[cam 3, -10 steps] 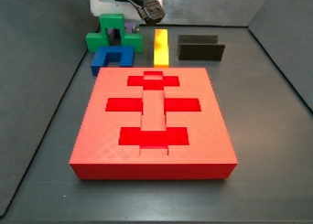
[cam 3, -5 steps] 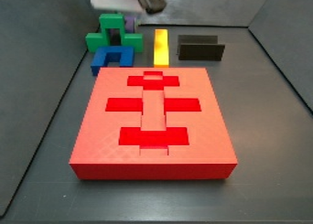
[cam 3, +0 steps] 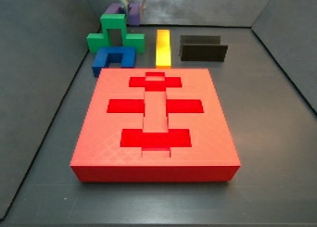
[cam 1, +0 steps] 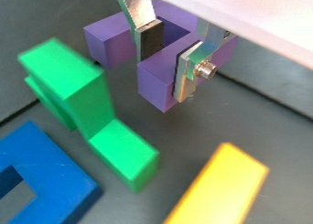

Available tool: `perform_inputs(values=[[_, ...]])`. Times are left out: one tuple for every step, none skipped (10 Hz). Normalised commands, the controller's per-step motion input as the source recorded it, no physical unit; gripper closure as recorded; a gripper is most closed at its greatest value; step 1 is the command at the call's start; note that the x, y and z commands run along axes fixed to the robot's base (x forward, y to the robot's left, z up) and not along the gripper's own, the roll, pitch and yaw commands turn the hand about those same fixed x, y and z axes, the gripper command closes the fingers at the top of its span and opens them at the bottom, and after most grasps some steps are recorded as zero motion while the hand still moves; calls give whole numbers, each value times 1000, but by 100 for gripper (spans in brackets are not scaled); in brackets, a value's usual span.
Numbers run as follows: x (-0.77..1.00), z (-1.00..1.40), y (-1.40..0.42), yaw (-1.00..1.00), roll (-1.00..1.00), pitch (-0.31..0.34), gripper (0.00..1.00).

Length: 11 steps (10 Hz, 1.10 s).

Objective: Pick up the purple object. Move up. Place the purple object on the fixture. Regrasp the purple object. Move to above the board. Insert the purple object.
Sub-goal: Place the purple object on the fixture.

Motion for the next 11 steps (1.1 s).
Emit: perform_inputs(values=[[971,826,29,-114,-437,49,100],[1000,689,0,-140,-331,31,100],[1000,583,0,-100,-223,40,100],[1000,511,0,-80,-169,29,100],[1000,394,-43,-71,-211,14,100],[1000,311,-94,-69,-340,40,100],[1000,243,-114,-51,-411,97,100],[1000,249,-174,-11,-443,197,100],[991,163,-226,-11,-529,260,100],[926,83,-194,-20,-663,306,100],[894,0,-111,-69,-780,254,100]])
